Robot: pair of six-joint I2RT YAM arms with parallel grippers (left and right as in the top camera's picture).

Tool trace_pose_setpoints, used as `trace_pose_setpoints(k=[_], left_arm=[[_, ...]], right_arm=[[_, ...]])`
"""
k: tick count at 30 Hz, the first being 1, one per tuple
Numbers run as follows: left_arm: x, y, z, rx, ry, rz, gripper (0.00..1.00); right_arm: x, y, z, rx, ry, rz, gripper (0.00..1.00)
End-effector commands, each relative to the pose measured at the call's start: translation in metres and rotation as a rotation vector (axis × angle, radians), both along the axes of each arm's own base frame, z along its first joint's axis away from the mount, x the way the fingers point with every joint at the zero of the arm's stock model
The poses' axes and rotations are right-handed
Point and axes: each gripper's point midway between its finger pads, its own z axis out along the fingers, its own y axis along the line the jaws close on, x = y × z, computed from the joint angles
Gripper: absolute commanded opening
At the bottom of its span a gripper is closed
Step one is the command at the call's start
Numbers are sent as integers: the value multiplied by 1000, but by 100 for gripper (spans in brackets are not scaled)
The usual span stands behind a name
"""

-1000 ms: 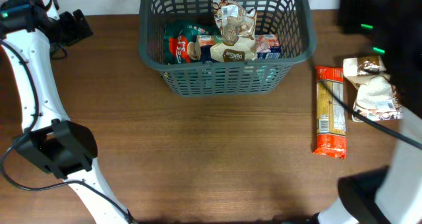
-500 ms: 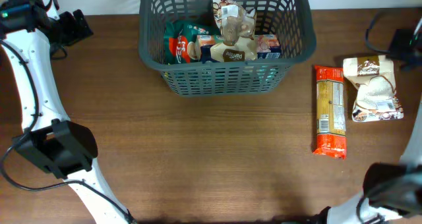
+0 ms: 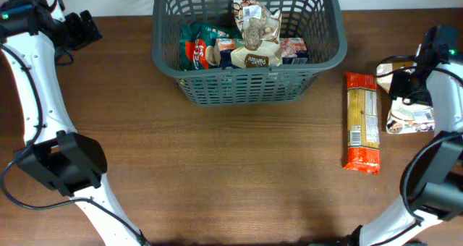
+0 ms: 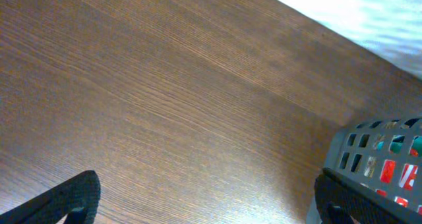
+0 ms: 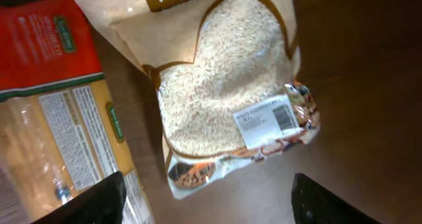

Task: Pack container
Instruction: 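Move right gripper back to the Pantree rice bag and grasp it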

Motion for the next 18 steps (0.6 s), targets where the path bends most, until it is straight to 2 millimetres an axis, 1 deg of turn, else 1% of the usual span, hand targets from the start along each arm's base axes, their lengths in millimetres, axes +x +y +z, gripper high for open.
trace_pose_setpoints(k=[1, 7, 13, 18], left_arm=[[0, 3, -1, -1, 1, 17, 99], [0, 3, -1, -1, 1, 17, 99], [0, 3, -1, -1, 1, 17, 99], [0, 3, -1, -1, 1, 17, 99]], right_arm=[[4, 6, -24, 20, 47, 53, 77], [15, 1, -52, 20, 66, 78, 77], [27, 0, -72, 13, 63, 104, 75], [32, -3, -89, 8, 68, 104, 75]])
